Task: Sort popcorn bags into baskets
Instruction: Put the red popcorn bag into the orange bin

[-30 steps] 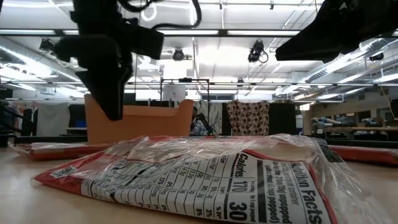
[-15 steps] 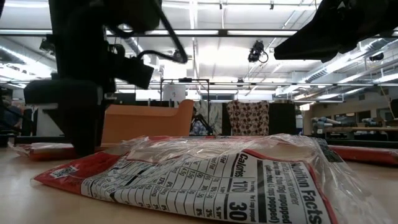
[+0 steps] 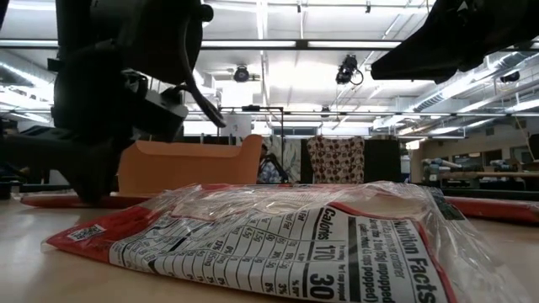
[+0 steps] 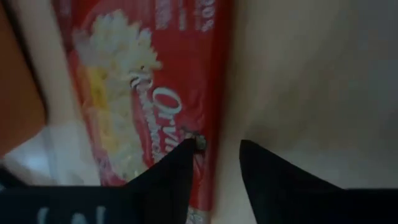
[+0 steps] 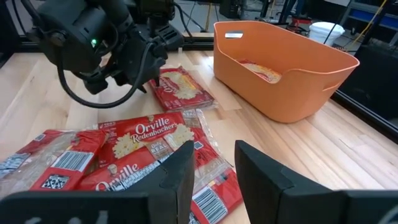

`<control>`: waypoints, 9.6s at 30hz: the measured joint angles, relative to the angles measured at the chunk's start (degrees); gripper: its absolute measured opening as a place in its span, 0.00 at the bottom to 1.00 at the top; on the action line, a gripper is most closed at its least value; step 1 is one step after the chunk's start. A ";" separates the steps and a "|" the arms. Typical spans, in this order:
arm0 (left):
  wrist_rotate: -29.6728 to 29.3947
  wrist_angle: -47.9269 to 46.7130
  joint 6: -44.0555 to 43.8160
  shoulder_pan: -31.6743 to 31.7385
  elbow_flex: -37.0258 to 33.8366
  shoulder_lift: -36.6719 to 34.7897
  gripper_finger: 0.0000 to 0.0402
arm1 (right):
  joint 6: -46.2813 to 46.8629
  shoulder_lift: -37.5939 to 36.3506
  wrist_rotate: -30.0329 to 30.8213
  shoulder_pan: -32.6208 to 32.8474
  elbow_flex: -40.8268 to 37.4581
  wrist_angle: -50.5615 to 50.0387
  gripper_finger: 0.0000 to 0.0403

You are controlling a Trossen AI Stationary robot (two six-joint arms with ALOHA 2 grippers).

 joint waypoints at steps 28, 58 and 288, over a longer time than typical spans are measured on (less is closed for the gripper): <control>-11.71 8.92 12.73 -4.24 -6.71 -9.47 0.34 | -1.33 0.00 -0.17 0.02 0.00 0.42 0.30; -10.82 22.68 10.81 -1.99 -15.55 -9.09 0.26 | -1.55 -0.02 -1.73 -1.07 -0.01 0.87 0.30; -14.13 18.97 44.52 3.47 -4.72 -2.36 0.41 | -5.27 2.58 -8.84 -4.37 -0.02 6.84 0.30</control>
